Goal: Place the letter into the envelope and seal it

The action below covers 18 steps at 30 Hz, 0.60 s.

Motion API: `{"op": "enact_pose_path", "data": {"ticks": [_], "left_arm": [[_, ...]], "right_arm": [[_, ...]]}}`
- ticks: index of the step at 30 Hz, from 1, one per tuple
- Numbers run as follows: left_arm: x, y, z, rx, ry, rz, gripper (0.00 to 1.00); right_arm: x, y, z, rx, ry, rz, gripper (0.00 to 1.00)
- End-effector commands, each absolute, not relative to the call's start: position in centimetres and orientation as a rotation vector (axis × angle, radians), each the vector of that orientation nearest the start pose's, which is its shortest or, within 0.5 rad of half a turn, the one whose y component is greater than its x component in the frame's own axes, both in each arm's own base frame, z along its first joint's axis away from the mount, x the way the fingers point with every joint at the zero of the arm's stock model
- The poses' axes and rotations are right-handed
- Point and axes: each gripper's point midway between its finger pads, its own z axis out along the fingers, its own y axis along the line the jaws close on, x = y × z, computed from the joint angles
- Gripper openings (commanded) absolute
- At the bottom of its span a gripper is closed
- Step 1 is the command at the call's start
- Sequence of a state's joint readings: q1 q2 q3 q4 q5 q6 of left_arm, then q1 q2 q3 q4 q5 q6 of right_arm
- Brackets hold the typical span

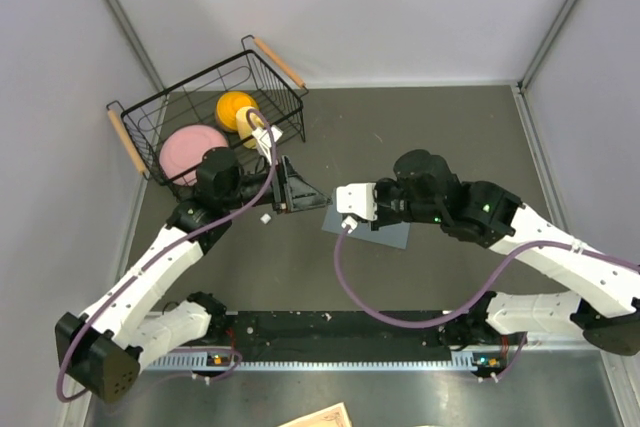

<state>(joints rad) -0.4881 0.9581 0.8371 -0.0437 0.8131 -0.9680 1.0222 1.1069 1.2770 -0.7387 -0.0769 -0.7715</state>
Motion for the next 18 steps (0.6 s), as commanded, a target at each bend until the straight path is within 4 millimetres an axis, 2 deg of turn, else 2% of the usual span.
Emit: {"op": "enact_pose_path", "data": {"ticks": [1, 8, 13, 18], "left_arm": [[18.0, -27.6, 31.5, 0.206, 2.009, -1.745, 0.63], [17.8, -28.6, 31.8, 0.235, 1.994, -1.778, 0.6], [17.8, -29.5, 32.4, 0.263, 1.966, -1.804, 0.5], [17.8, -29.9, 32.0, 0.268, 1.987, -1.793, 0.45]], "right_arm": [[19.1, 28.2, 30.4, -1.694, 1.244, 0.176, 0.0], [18.5, 28.5, 30.0, -1.72, 1.239, 0.194, 0.0], [18.3, 28.8, 30.0, -1.724, 1.237, 0.208, 0.0], [18.3, 28.8, 30.0, -1.722, 1.242, 0.204, 0.0]]}}
